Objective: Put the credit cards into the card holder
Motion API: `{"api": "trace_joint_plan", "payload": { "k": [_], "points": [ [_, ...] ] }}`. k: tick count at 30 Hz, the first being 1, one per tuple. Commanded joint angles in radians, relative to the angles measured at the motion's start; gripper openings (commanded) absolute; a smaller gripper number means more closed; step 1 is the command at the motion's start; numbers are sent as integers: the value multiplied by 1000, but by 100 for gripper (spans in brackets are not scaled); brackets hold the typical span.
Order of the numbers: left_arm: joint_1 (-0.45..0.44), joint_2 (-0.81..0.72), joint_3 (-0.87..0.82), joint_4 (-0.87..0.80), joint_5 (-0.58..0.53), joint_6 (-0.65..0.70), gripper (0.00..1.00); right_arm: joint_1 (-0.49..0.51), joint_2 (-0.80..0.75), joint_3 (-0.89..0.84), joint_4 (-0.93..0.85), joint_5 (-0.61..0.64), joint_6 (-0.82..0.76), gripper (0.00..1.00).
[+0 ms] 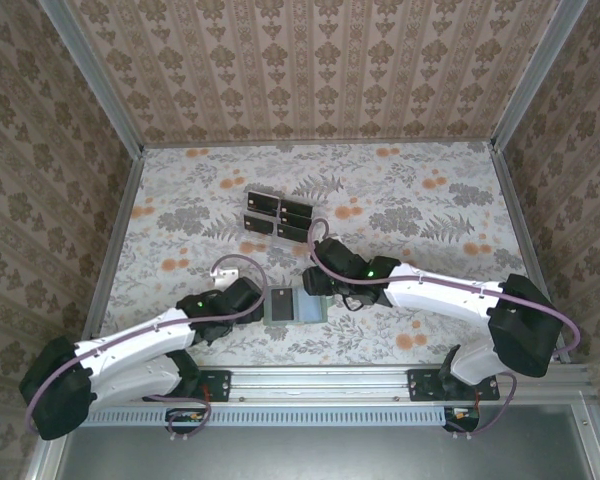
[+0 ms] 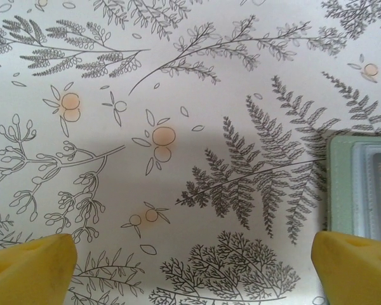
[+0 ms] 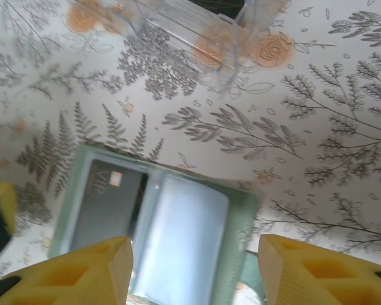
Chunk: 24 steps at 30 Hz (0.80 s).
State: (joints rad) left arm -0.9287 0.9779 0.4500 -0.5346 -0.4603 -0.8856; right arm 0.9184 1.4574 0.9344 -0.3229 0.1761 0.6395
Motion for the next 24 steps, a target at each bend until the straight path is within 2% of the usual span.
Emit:
{"api": "trace_joint_plan", "payload": {
  "k": [1,11,24],
  "points": [
    [-5,3,40,-33,-10,28,100,-4,23,38,-80,2,-94,57],
    [-37,76,65,14,-7,24,100,-2,185,118,-73,-84,-108,56],
    [-46,73,44,31,-8,7,100,11,286,129,-29,-126,-97,52]
  ]
}}
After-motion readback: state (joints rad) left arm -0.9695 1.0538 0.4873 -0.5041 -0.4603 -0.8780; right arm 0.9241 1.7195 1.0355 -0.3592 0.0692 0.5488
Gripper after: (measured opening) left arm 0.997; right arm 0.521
